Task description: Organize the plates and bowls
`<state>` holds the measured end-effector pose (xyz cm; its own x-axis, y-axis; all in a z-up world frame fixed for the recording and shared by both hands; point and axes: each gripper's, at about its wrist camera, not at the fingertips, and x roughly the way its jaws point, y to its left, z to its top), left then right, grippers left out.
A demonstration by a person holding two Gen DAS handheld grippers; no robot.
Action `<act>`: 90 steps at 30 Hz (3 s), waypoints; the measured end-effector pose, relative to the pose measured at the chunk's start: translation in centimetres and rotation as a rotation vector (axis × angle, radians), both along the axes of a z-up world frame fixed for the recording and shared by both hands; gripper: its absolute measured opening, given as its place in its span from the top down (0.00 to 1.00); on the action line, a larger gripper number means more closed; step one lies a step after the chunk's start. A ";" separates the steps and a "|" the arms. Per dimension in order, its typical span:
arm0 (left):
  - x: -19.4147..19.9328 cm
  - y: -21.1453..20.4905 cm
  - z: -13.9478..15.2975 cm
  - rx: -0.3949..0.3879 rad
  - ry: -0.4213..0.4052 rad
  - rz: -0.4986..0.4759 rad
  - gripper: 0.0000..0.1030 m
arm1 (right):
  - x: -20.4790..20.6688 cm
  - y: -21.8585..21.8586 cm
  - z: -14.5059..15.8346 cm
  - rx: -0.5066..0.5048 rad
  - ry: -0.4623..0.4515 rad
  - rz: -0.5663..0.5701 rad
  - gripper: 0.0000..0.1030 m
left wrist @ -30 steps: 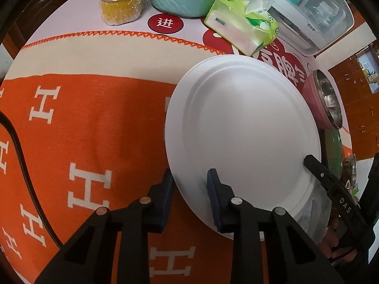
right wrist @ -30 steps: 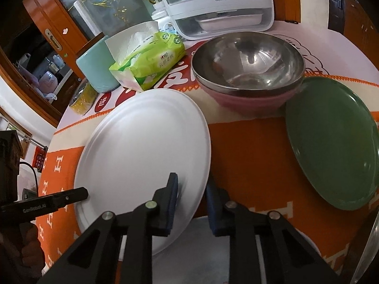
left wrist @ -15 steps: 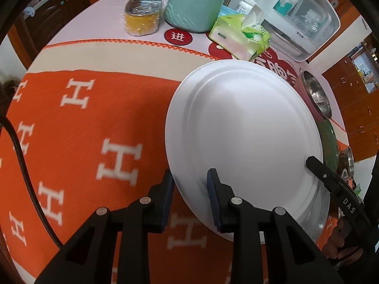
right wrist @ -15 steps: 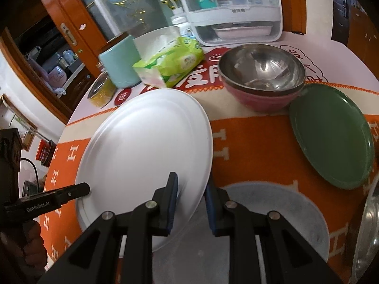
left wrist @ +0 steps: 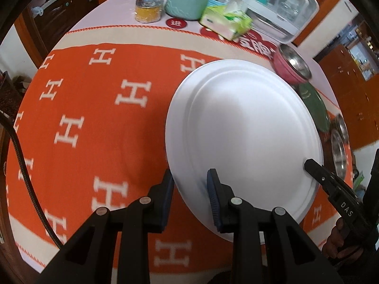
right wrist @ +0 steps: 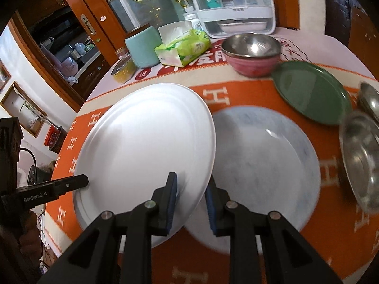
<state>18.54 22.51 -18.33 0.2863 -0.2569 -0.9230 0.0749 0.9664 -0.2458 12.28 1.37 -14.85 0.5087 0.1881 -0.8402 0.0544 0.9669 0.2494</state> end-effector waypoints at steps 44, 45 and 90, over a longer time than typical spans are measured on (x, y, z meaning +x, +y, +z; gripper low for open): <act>-18.1 -21.9 -1.4 0.139 0.072 -0.341 0.72 | -22.0 -17.1 -2.1 -0.033 0.211 -0.279 0.74; -17.9 -22.1 -1.5 0.145 0.079 -0.336 0.72 | -21.9 -17.3 -2.3 -0.036 0.212 -0.278 0.73; -10.9 -15.8 9.1 0.122 -0.195 -0.220 0.17 | -15.2 -13.3 3.6 0.098 -0.010 -0.224 0.26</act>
